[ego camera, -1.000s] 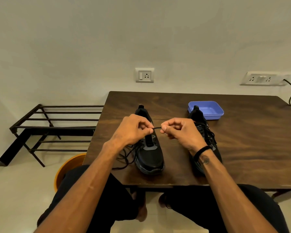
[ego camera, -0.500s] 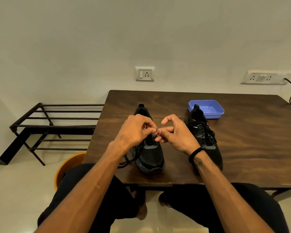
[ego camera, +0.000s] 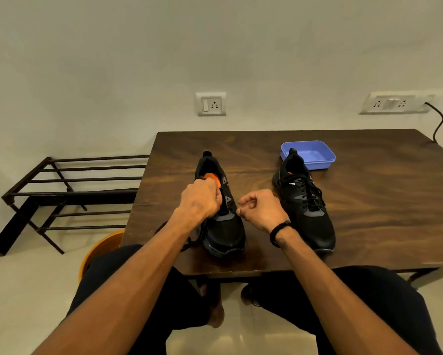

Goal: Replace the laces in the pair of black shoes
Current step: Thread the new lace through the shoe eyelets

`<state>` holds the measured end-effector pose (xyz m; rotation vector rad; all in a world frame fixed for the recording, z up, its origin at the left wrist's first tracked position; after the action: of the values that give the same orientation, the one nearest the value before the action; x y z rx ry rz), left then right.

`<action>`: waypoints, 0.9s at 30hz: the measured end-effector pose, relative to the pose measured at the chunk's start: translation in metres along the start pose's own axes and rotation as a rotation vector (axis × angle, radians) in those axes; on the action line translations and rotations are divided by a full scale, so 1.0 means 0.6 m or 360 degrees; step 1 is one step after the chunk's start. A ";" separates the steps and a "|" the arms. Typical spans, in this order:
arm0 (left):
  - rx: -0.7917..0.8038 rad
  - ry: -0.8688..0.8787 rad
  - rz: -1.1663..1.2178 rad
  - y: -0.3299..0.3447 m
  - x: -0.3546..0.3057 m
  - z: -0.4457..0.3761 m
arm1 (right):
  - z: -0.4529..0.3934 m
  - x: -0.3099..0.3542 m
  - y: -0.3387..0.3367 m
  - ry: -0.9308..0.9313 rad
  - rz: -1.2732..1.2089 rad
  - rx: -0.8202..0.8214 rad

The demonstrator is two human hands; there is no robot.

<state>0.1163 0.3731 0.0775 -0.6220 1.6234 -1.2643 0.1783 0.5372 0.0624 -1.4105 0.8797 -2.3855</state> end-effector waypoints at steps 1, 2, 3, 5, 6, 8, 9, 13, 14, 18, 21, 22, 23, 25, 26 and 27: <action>0.0013 -0.0010 0.0068 0.005 0.003 -0.003 | -0.001 0.001 0.003 -0.0007 -0.0003 -0.0005; 0.0026 -0.0018 0.0153 0.009 0.008 -0.006 | -0.002 0.002 0.006 -0.0013 -0.0015 0.0001; 0.0038 -0.0024 0.0241 0.013 0.014 -0.008 | -0.002 0.002 0.010 -0.0010 -0.0031 0.0013; 0.0043 -0.0016 0.0400 0.019 0.026 -0.010 | -0.002 0.001 0.016 -0.0001 -0.0049 0.0024; 0.0038 0.0002 0.0466 0.023 0.031 -0.012 | -0.003 -0.001 0.018 0.0007 -0.0059 0.0028; 0.0000 0.0061 0.0550 0.034 0.041 -0.013 | -0.005 -0.003 0.020 0.0027 -0.0084 0.0056; -0.0016 0.0088 0.0562 0.039 0.045 -0.013 | -0.006 -0.003 0.020 0.0041 -0.0095 0.0072; 0.0006 0.0117 0.0553 0.055 0.059 -0.021 | -0.010 -0.010 0.021 0.0070 -0.0115 0.0101; 0.0028 0.0121 0.0571 0.058 0.061 -0.023 | -0.011 -0.011 0.021 0.0073 -0.0124 0.0107; 0.0004 0.0105 0.0693 0.066 0.062 -0.024 | -0.014 -0.014 0.022 0.0064 -0.0130 0.0114; -0.0092 0.0028 0.0791 0.083 0.062 -0.022 | -0.014 -0.016 0.022 0.0045 -0.0135 0.0105; -0.0128 0.0003 0.0795 0.090 0.061 -0.020 | -0.015 -0.018 0.022 0.0045 -0.0149 0.0106; -0.0177 -0.0016 0.0793 0.095 0.059 -0.019 | -0.015 -0.018 0.022 0.0046 -0.0166 0.0112; -0.0301 -0.0043 0.0786 0.107 0.056 -0.013 | -0.014 -0.022 0.022 0.0070 -0.0219 0.0136; -0.0360 -0.0067 0.0789 0.108 0.055 -0.011 | -0.014 -0.021 0.022 0.0080 -0.0254 0.0154; -0.0401 -0.0101 0.0800 0.112 0.052 -0.007 | -0.013 -0.024 0.025 0.0094 -0.0284 0.0172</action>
<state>0.1096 0.3716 0.0033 -0.3631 1.7575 -0.6751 0.1774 0.5353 0.0404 -1.4387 0.6517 -2.5746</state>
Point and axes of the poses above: each hand's wrist, its own z-axis away from the middle knuckle, its own y-axis out of the palm, x = y × z, the point moved 2 cm from there along -z, towards the middle knuckle, and after that the axes turned 14 degrees about y, right-handed, at the moved point
